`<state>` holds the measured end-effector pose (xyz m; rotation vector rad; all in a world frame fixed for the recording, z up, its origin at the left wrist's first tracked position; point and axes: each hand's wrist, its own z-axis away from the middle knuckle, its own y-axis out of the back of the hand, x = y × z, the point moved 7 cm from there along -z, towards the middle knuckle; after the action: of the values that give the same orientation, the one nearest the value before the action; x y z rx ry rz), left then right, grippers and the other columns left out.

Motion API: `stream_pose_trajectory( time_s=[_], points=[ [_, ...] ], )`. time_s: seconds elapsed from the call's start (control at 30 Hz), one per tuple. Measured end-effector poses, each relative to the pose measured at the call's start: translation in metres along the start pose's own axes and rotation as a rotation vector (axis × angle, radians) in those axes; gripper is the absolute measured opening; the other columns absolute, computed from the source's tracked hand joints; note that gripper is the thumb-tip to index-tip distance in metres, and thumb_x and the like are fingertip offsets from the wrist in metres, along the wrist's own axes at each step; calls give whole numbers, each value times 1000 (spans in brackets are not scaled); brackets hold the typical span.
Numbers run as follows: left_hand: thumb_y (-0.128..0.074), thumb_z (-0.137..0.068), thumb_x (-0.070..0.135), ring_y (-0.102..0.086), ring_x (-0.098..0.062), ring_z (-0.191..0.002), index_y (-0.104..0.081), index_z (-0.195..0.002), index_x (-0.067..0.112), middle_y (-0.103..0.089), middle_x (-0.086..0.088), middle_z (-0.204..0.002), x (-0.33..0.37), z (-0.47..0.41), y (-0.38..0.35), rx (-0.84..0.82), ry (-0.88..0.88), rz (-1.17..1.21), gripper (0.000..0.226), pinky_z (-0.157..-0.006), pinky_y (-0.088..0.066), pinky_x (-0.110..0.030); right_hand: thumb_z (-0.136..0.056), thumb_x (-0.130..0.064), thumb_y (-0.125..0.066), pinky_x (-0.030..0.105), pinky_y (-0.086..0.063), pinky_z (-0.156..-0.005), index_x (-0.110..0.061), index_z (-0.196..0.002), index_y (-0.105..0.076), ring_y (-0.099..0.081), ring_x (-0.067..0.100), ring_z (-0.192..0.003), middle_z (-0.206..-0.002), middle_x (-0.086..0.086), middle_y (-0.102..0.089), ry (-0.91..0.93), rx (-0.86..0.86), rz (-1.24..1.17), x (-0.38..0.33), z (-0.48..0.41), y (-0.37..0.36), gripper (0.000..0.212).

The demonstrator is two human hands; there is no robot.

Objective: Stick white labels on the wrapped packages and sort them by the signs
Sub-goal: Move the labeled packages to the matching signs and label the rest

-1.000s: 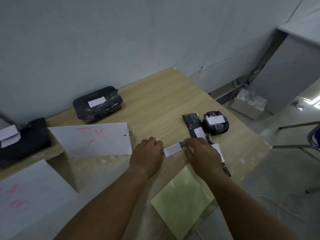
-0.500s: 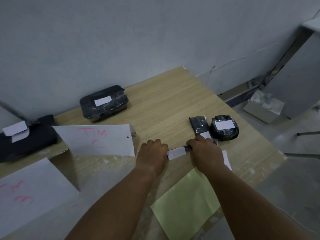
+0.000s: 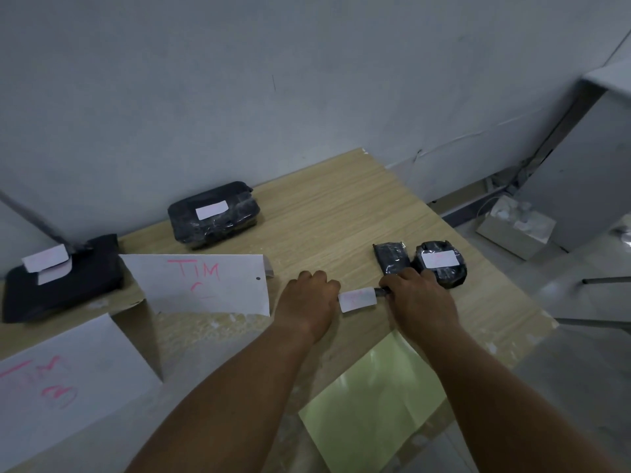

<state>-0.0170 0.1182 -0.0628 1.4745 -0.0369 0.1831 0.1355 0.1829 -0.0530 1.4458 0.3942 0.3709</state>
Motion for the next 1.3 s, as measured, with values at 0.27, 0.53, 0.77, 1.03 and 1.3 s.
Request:
stream_pose_trajectory(
  time_s=[0.27, 0.53, 0.77, 1.03, 1.3],
  points=[
    [-41, -101, 15, -50, -28, -106, -59, -112, 18, -57, -6, -114, 1, 3, 12, 21, -20, 4, 21, -75, -36, -34, -95, -28, -47, 34, -45, -74, -35, -121, -56, -50, 26, -107, -118, 0, -59, -17, 16, -8, 2, 4, 12, 28],
    [-45, -101, 18, -52, -26, -103, -61, -115, 18, -59, -6, -113, -5, 6, 11, 21, -28, -7, 21, -72, -35, -33, -94, -27, -49, 34, -48, -78, -36, -119, -58, -51, 26, -104, -119, -1, -60, 1, -5, -37, -5, 3, 8, 28],
    [-43, -101, 19, -52, -28, -102, -62, -112, 18, -59, -6, -112, -8, 3, -6, -55, -18, -16, 22, -72, -34, -34, -96, -26, -47, 34, -46, -76, -36, -124, -56, -50, 26, -102, -117, 0, -60, -8, -50, -23, -7, 4, -8, 31],
    [-46, -99, 19, -55, -31, -98, -59, -107, 15, -59, -10, -109, -9, -13, 46, 43, -66, 39, 16, -68, -35, -35, -97, -27, -46, 44, -47, -87, -31, -129, -55, -48, 31, -109, -123, 5, -57, 38, 26, -125, 1, -25, 41, 33],
    [-59, -81, 32, -55, -20, -79, -53, -84, 27, -59, 8, -84, -113, 30, 169, 186, 97, 277, 8, -63, -38, -30, -88, -11, -64, 22, -40, -74, -21, -106, -70, -54, 6, -83, -93, 1, -63, 402, 249, -548, -103, -48, 135, 22]
  ],
)
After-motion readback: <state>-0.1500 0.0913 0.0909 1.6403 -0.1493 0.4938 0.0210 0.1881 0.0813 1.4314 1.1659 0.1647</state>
